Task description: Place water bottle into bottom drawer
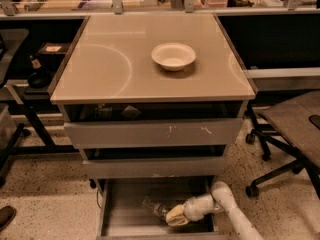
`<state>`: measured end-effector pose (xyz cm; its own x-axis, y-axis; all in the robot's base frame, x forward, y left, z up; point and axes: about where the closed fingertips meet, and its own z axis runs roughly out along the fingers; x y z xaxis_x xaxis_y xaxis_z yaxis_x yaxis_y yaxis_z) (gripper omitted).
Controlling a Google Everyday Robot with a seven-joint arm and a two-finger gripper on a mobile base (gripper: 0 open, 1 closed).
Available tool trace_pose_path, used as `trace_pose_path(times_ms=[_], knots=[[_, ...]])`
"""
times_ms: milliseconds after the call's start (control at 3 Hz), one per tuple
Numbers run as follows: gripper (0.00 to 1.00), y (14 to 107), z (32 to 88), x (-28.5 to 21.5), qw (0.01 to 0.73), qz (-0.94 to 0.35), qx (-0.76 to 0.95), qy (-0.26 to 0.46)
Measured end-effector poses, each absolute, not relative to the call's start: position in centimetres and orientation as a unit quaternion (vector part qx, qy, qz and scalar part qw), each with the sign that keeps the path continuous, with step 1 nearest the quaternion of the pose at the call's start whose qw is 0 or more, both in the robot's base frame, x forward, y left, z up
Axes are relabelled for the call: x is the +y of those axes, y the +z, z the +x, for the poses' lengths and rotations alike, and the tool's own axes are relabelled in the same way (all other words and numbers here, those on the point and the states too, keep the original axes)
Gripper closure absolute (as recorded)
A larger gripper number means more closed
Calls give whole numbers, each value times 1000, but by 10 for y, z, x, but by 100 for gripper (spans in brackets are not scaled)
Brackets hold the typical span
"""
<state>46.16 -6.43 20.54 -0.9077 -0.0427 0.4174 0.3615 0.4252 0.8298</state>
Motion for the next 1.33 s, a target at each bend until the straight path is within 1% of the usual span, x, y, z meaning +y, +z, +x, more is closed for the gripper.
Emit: trace_pose_path(times_ms=[333,667,1333], knots=[[100,205,462,-64,192,-97,-822,-527],[82,205,462,-64,192,-97,-822,-527],[36,205,462,-64,192,-97,-822,-527]])
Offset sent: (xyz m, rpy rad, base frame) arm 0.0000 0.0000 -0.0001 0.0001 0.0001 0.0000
